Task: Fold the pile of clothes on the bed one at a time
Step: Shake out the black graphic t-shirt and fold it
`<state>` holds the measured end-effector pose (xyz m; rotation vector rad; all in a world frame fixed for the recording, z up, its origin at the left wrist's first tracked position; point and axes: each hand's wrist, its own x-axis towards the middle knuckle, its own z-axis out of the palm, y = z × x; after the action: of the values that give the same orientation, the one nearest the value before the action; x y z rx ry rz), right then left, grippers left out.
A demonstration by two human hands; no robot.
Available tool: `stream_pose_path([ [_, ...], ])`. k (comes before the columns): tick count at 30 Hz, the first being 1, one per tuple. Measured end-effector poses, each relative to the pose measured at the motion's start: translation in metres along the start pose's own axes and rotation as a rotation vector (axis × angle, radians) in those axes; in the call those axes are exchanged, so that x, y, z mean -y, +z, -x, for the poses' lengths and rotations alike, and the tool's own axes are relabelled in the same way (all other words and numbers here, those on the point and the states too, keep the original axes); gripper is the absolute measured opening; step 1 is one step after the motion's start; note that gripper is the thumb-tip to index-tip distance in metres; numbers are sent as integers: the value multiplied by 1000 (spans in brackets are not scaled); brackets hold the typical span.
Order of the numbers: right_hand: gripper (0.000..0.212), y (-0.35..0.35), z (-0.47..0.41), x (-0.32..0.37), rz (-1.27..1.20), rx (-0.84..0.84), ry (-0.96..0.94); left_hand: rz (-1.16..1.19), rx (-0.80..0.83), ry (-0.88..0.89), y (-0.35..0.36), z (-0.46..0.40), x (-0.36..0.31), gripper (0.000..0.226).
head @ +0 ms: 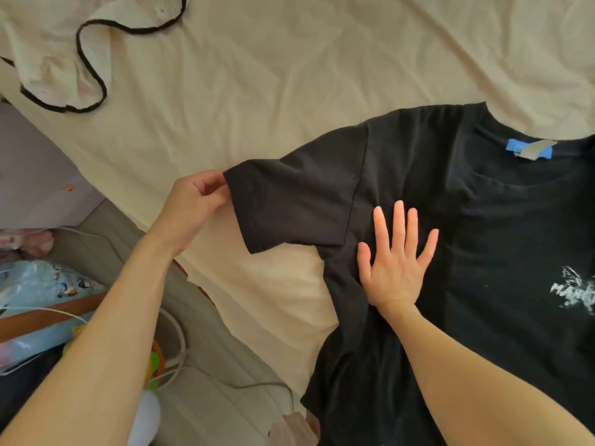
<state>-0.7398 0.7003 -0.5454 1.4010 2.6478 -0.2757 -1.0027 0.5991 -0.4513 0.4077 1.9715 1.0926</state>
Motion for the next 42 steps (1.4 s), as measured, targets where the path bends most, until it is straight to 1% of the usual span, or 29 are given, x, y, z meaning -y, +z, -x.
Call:
stream_pose_path([
  [2, 61, 0, -1, 1, -4, -3, 6, -29, -102, 75, -4, -2, -6, 18],
  [4, 61, 0, 0, 1, -7, -2, 5, -60, -184, 160, -12, -6, -16, 23],
  [6, 61, 0, -1, 1, -3, -4, 5, -98, -219, 224, -15, -11, -26, 27],
  [7, 61, 0, -1, 1, 0, -3, 6, -105, -238, 226, -14, -14, -29, 26],
  [8, 61, 0, -1, 1, 4, -1, 6, -85, -266, 202, -11, -17, -30, 23],
  [10, 61, 1, -2, 0, 9, -6, 7, 72, -327, 51, -4, -20, -26, 17],
  [11, 61, 1, -2, 0, 10, -11, 8, 178, -330, -44, -1, -17, -22, 15],
  [12, 61, 1, -2, 0, 12, -13, 9, 249, -306, -119, 1, -12, -18, 19],
  [13, 61, 2, -2, 1, 15, -16, 10, 273, -255, -171, 2, -6, -12, 24],
  [15, 61, 2, -2, 1, 18, -21, 9, 267, -133, -208, 10, 8, -1, 27],
  [16, 61, 2, -2, 1, 13, -19, 8, 270, -101, -203, 16, 17, 4, 26],
  [17, 61, 2, -2, 1, 7, -19, 8, 291, -110, -190, 23, 25, 10, 27],
  [20, 61, 2, -2, 0, 6, -23, 6, 396, -284, -177, 39, 53, 26, 35],
  [21, 61, 2, -2, 0, 6, -24, 7, 382, -279, -191, 44, 61, 30, 39],
  [23, 61, 2, -2, 0, -2, -22, 4, 223, -177, -219, 52, 73, 34, 44],
  [24, 61, 2, -1, 0, -6, -19, 3, 127, -141, -209, 54, 78, 36, 40],
  [25, 61, 1, -1, 0, -8, -16, 4, 56, -144, -177, 55, 80, 37, 33],
  [26, 61, 1, -1, 0, -7, -15, 5, -4, -182, -122, 54, 80, 36, 25],
  [28, 61, 1, -1, 1, -5, -11, 8, -95, -308, 1, 49, 80, 30, 8],
  [29, 62, 0, -1, 1, -8, -9, 8, -119, -355, 55, 47, 80, 26, 5],
  [31, 62, 0, -1, 1, -14, -4, 9, -171, -397, 131, 45, 79, 21, 14],
  [32, 62, 0, -1, 1, -12, -1, 10, -192, -405, 135, 46, 79, 20, 14],
  [35, 62, -1, 0, 2, -2, 1, 16, -186, -472, 45, 53, 78, 26, 2],
  [38, 62, -1, -1, 2, -8, 0, 18, -110, -522, -102, 56, 79, 38, 4],
  [40, 62, -1, -1, 2, -11, 0, 17, -142, -511, -152, 54, 78, 41, 5],
  [42, 62, 0, 0, 2, -13, -6, 14, -69, -465, -172, 50, 73, 41, 5],
])
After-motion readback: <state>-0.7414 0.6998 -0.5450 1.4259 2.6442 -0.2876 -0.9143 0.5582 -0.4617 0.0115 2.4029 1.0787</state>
